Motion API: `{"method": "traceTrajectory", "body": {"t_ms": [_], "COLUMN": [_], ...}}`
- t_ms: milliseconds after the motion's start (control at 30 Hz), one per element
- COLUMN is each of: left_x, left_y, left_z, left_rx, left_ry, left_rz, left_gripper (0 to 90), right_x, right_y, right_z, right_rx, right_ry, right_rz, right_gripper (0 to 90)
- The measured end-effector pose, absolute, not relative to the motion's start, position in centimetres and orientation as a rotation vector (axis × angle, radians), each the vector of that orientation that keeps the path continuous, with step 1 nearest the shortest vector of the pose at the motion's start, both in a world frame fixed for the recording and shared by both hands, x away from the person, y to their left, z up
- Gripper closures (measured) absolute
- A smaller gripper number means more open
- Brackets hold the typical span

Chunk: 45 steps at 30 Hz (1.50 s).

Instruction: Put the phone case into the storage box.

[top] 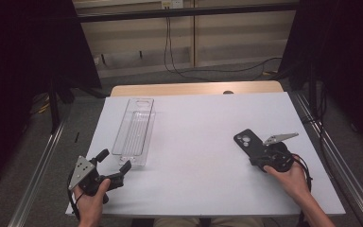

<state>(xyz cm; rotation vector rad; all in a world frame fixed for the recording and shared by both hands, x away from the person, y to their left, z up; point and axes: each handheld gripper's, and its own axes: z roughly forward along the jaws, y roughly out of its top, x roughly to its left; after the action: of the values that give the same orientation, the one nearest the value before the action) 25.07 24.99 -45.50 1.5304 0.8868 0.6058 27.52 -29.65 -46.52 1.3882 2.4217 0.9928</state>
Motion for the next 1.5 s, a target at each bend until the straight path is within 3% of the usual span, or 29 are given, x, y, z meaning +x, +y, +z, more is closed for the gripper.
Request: {"method": "traceTrajectory", "body": {"t_ms": [167,267,333,367,400,467,567,633,1000,1500], "left_x": [25.1,25.1,25.2,25.2,25.2,25.2,25.2,25.2,25.2,25.4], "left_y": [25.0,25.0,25.1,25.0,25.0,25.0,25.1,25.1,25.1,25.1], "left_z": [-45.5,-45.5,-45.5,-45.5,-45.5,-45.6,-45.6,-45.6,-45.5,-45.5], "left_rx": [1.528,1.527,1.529,1.517,1.519,1.520,1.519,1.519,1.520,1.524], "left_ry": [0.887,0.888,0.886,0.890,0.891,0.892,0.891,0.891,0.889,0.886], "left_rz": [0.602,0.601,0.605,0.599,0.602,0.602,0.602,0.601,0.602,0.599], "left_gripper": [3.2,3.2,3.1,3.2,3.2,3.2,3.2,3.2,3.3,3.8], "right_x": [27.2,27.0,26.9,27.0,27.0,27.0,27.1,27.2,27.0,28.8], "right_y": [-29.5,-29.4,-29.4,-29.3,-29.2,-29.2,-29.3,-29.4,-29.9,-32.2], "right_z": [-46.2,-45.8,-45.7,-45.6,-45.6,-45.6,-45.5,-45.4,-44.4,-44.3], "right_rx": [1.351,1.331,1.324,1.304,1.311,1.293,1.306,1.321,1.294,1.351], "right_ry": [2.419,2.397,2.400,2.381,2.366,2.357,2.332,2.332,2.242,2.185], "right_rz": [1.040,1.081,1.084,1.083,1.077,1.084,1.095,1.112,1.175,1.137], "right_gripper": [76.1,55.5,51.1,37.8,31.9,28.7,12.8,6.8,9.5,2.3]}}
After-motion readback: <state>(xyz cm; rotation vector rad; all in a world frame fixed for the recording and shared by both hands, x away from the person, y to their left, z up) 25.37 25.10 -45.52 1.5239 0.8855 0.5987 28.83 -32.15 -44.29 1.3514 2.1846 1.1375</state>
